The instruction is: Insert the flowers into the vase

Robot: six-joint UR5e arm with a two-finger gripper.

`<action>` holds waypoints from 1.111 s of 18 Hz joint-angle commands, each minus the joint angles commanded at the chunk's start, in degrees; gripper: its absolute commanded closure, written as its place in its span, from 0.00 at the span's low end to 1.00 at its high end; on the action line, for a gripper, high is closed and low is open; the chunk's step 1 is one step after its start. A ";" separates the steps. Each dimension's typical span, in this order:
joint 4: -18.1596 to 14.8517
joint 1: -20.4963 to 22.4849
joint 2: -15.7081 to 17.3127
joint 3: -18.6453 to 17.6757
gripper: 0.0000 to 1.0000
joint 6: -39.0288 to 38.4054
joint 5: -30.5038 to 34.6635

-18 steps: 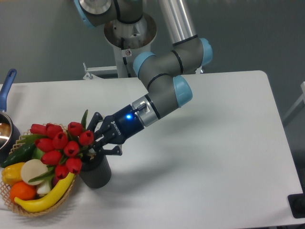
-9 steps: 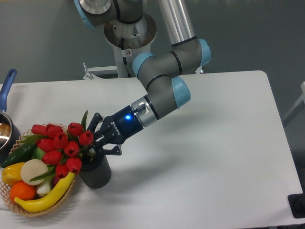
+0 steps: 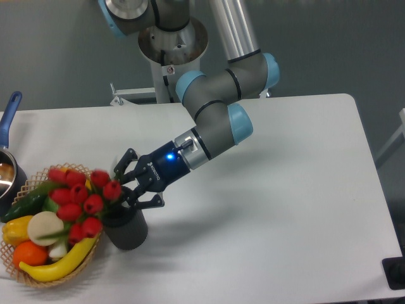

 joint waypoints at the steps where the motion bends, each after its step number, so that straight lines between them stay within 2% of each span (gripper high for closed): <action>1: 0.00 0.09 0.09 -0.35 0.55 0.09 0.00; 5: 0.09 1.05 0.44 -1.23 0.53 0.62 -0.09; 9: 0.26 2.63 0.88 -2.46 0.47 0.79 -0.17; 16: 0.18 7.38 3.07 -3.25 0.41 0.71 -0.62; 20: 0.09 10.98 4.04 -3.34 0.27 0.53 -0.70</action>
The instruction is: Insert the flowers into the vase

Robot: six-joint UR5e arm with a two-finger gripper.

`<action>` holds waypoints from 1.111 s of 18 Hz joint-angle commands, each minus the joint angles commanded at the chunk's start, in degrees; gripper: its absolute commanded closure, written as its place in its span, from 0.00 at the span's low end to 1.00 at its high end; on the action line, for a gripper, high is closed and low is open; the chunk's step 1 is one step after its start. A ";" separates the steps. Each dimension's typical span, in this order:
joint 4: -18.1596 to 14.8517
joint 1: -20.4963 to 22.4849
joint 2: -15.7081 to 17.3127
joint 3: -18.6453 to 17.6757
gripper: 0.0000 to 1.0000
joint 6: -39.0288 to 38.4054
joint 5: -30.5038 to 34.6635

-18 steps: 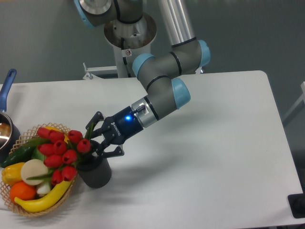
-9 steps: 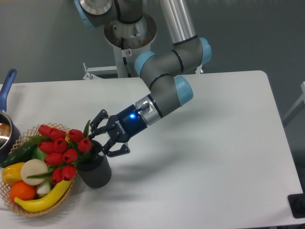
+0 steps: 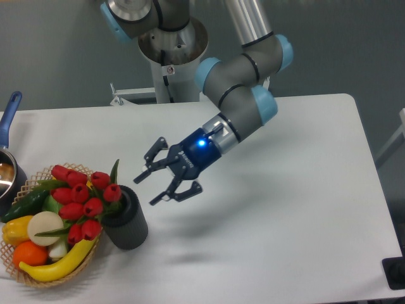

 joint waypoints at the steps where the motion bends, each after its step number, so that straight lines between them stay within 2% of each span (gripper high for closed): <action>1: 0.00 0.62 0.35 -0.09 0.24 -0.18 0.00; 4: -0.09 2.82 1.14 -0.09 0.07 -0.26 -0.09; 5: -0.09 3.60 1.49 -0.09 0.05 -0.27 0.00; 13: -0.26 9.40 3.86 -0.26 0.00 -0.79 0.96; 15: -0.26 10.55 5.00 -0.18 0.00 -0.79 4.63; 20: -0.26 12.05 7.56 0.09 0.00 -0.18 21.15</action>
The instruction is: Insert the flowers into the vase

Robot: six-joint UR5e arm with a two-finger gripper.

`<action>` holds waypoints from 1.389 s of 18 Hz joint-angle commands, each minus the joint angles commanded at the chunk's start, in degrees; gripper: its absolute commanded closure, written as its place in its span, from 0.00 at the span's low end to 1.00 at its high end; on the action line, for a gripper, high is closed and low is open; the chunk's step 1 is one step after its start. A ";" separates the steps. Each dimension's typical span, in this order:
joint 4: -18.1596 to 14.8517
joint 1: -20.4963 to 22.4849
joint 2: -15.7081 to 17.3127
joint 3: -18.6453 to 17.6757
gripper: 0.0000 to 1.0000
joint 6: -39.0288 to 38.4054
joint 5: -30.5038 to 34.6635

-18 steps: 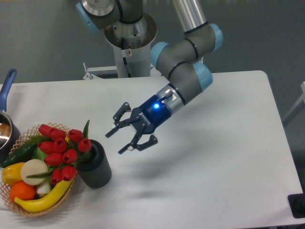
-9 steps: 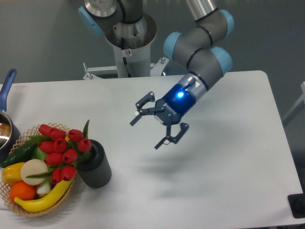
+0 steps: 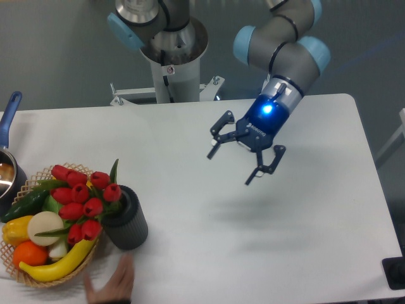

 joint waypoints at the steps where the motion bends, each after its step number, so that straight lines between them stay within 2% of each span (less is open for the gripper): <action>1: 0.00 0.26 0.61 0.09 0.00 0.00 4.30; 4: 0.00 0.62 1.94 0.35 0.00 0.27 18.80; 10: -0.44 0.53 1.85 2.19 0.00 0.09 29.37; 15: -5.18 0.35 1.41 3.42 0.00 0.18 40.36; 18: -6.06 -0.44 1.15 3.25 0.00 1.49 47.65; 20: -6.24 -1.75 1.15 3.17 0.00 1.85 50.47; 25: -6.33 -1.93 1.76 2.38 0.00 3.25 50.84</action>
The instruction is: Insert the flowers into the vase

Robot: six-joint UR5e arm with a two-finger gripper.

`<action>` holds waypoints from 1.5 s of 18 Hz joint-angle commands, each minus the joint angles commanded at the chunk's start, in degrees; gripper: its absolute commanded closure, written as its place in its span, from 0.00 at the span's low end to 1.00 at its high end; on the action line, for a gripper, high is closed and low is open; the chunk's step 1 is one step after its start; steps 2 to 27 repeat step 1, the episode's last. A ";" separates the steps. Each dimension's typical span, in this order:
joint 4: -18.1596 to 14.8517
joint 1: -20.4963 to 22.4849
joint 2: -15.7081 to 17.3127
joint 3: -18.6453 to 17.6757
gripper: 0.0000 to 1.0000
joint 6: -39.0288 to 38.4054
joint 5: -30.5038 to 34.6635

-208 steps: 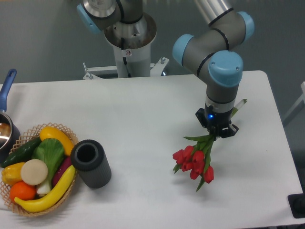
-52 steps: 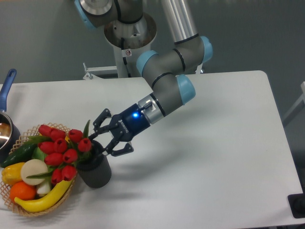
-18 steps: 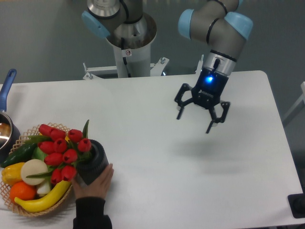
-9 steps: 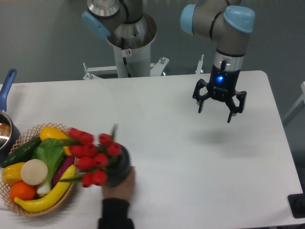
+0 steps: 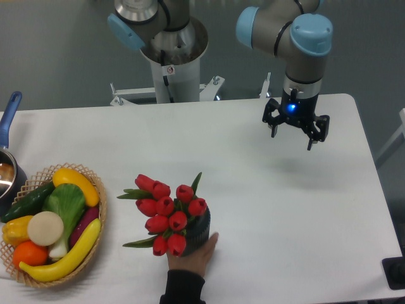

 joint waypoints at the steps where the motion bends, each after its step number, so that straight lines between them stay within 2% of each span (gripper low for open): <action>1: 0.09 0.00 0.09 -0.44 0.00 0.27 0.00; 27: 0.09 0.00 0.09 -0.44 0.00 0.27 0.00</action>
